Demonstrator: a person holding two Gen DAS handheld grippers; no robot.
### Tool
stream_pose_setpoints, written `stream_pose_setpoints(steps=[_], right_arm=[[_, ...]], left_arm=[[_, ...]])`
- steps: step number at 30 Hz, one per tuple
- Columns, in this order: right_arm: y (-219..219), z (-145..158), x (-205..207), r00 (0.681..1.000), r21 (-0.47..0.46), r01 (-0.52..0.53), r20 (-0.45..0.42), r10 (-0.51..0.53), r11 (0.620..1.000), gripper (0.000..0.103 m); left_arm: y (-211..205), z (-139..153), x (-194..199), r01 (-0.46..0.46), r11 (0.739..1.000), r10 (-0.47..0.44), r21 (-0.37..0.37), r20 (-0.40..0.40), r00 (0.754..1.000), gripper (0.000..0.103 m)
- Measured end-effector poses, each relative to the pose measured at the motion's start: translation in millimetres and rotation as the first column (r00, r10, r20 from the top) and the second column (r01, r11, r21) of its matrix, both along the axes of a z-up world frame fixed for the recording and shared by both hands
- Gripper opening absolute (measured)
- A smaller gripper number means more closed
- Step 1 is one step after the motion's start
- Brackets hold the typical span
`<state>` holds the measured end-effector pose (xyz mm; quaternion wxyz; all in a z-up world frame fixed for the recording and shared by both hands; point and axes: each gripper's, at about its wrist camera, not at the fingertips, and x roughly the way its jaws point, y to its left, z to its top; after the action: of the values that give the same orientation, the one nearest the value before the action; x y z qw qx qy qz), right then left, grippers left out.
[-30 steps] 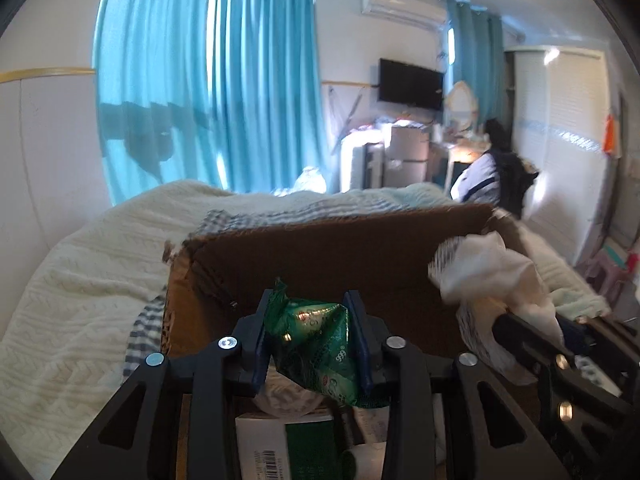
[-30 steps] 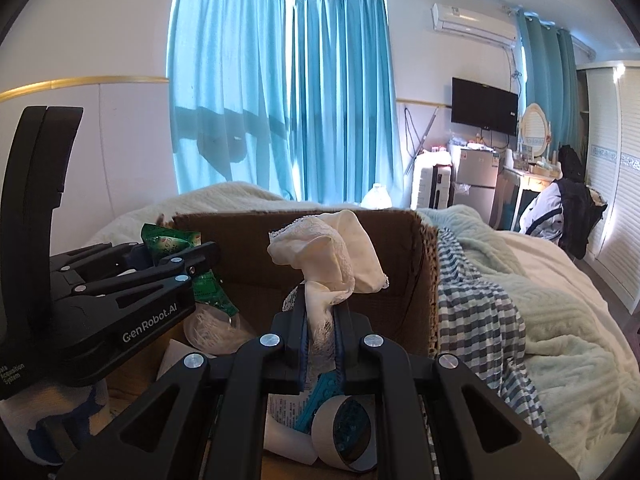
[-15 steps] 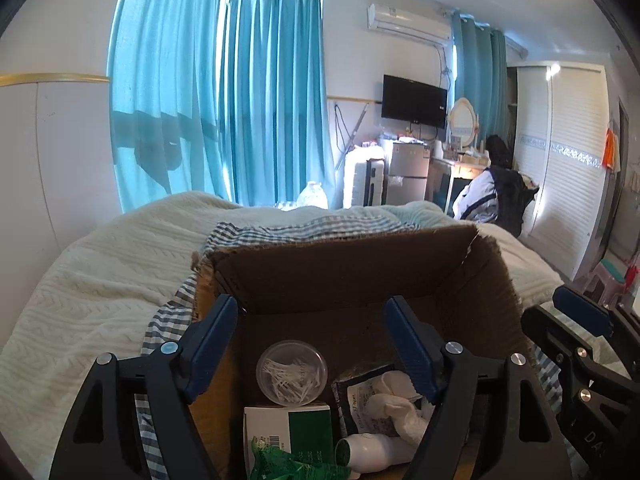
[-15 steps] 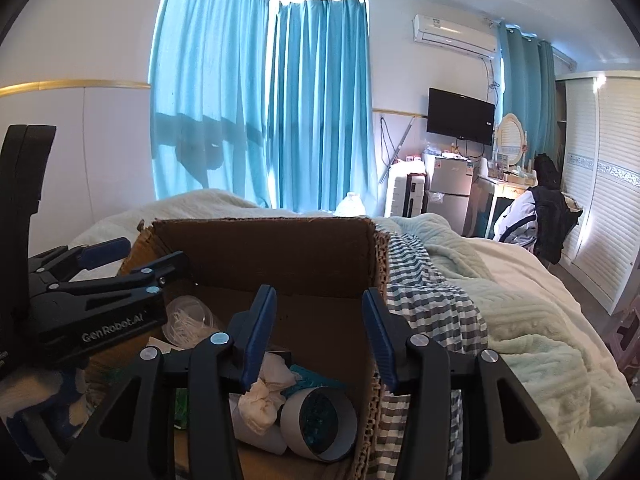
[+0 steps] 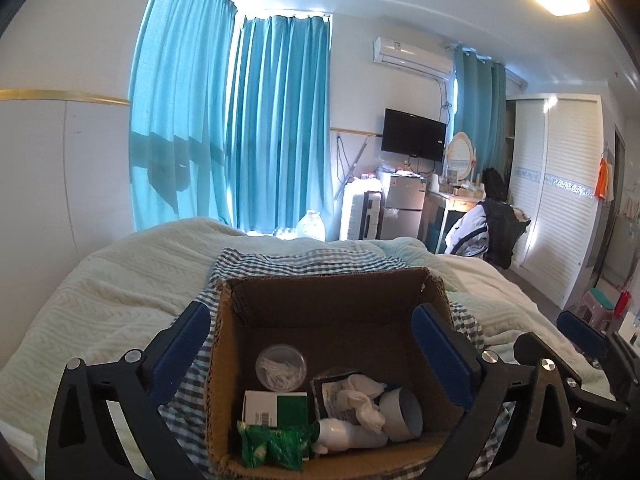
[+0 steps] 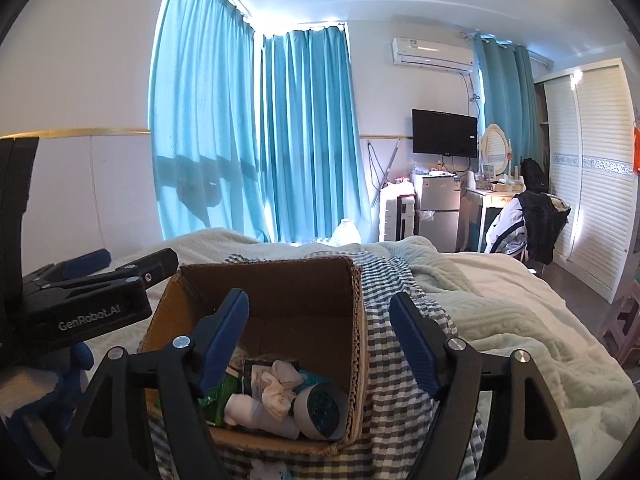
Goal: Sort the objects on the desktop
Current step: 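Move both grippers back down toward the items on the blanket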
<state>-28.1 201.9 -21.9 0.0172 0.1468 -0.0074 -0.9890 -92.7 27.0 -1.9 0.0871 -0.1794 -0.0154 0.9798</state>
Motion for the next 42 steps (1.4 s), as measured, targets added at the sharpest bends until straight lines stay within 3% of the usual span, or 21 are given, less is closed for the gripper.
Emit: stream_pose_setpoints(steps=[4, 11, 19, 24, 27, 29, 31, 32, 37, 42], right_arm=[[4, 5, 24, 1.0, -0.002, 0.014, -0.018, -0.014, 1.0, 0.086], [10, 1, 61, 0.999, 0.028, 0.041, -0.014, -0.04, 0.999, 0.092], [27, -28, 81, 0.994, 0.088, 0.045, 0.091, -0.053, 0.995, 0.092], [46, -67, 88, 0.976, -0.003, 0.053, 0.213, -0.051, 0.999, 0.092], [52, -92, 94, 0.955, -0.056, 0.062, 0.295, -0.043, 0.997, 0.086], [45, -107, 98, 0.935, -0.032, 0.046, 0.353, -0.032, 0.998, 0.078], [38, -121, 100, 0.908, -0.016, 0.029, 0.419, -0.02, 0.999, 0.063], [36, -127, 101, 0.894, -0.026, 0.025, 0.447, -0.011, 0.999, 0.06], [27, -151, 107, 0.852, -0.071, 0.042, 0.523, 0.002, 0.997, 0.058], [21, -169, 110, 0.803, -0.094, 0.051, 0.596, 0.016, 0.994, 0.054]], left_arm=[[-3, 1, 18, -0.013, 1.0, 0.012, 0.022, 0.028, 1.0, 0.103], [-6, -6, 46, -0.038, 0.999, 0.036, 0.029, 0.078, 0.996, 0.103], [4, -53, 63, -0.101, 0.994, 0.107, -0.038, 0.184, 0.977, 0.103], [18, -93, 63, -0.148, 0.981, 0.177, -0.125, 0.274, 0.945, 0.103], [22, -111, 66, -0.137, 0.985, 0.165, -0.107, 0.329, 0.93, 0.103], [26, -120, 65, -0.134, 0.985, 0.165, -0.11, 0.354, 0.92, 0.103], [28, -128, 65, -0.127, 0.987, 0.154, -0.095, 0.386, 0.909, 0.103], [30, -132, 65, -0.123, 0.988, 0.149, -0.09, 0.399, 0.905, 0.103], [39, -151, 63, -0.11, 0.99, 0.14, -0.091, 0.455, 0.88, 0.102], [44, -175, 58, -0.113, 0.989, 0.146, -0.095, 0.528, 0.837, 0.098]])
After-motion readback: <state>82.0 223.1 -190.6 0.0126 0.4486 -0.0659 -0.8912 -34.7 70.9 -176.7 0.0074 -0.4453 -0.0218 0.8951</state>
